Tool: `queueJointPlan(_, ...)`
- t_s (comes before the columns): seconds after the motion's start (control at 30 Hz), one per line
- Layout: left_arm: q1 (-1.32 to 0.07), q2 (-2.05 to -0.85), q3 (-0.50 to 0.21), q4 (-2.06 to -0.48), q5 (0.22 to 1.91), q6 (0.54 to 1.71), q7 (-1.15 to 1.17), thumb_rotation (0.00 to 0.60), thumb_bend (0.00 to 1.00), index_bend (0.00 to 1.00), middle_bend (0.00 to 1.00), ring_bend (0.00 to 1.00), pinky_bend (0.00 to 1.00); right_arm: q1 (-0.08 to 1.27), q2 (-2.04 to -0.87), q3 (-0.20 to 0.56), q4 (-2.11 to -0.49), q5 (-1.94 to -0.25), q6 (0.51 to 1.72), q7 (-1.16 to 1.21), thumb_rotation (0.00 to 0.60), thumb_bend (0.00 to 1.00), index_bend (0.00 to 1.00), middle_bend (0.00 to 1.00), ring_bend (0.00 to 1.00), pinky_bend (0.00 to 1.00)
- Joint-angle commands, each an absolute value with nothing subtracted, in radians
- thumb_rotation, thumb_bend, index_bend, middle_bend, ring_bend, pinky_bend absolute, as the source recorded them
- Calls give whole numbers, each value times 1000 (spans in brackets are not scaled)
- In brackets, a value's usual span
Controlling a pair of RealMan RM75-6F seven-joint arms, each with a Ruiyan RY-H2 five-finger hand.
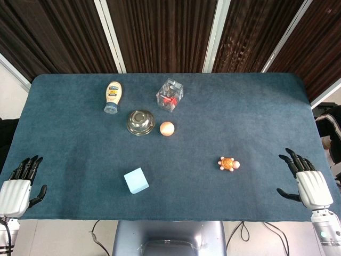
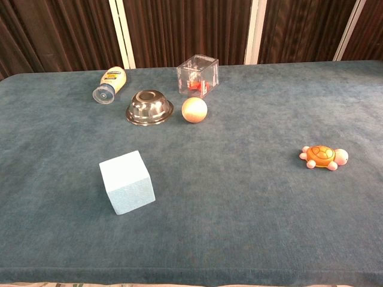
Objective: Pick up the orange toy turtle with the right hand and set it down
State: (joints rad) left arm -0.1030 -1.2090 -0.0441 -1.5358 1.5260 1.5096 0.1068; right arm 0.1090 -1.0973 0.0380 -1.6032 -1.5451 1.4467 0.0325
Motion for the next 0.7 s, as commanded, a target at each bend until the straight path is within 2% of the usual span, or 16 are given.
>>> queueJointPlan(0.03,-105,-1211,-44,-1532,1525,1507,101,600,392,43,59,68,254,112,-1128,43,-1566,-1574,1468,70,600,97,395,241,685,531)
queueJointPlan(0.07,-106,-1211,-46,-1533,1523,1506,101,600,392,43,60,69,255,116,-1133,43,-1557,-1579,1466,79,600,96,413,257,747,617)
queueJointPlan(0.17,-109,-1213,-47,-1532,1523,1501,103,600,390,44,59,70,259,141,-1153,52,-1532,-1568,1431,84,600,96,440,286,813,707)
queueJointPlan(0.47,-109,-1208,-39,-1537,1518,1489,106,600,390,47,59,77,284,285,-1210,109,-1496,-1470,1206,52,600,97,503,327,899,817)
queueJointPlan(0.7,-108,-1206,-40,-1545,1512,1488,115,600,388,59,60,81,285,380,-1313,127,-1398,-1409,1066,14,600,97,518,341,915,841)
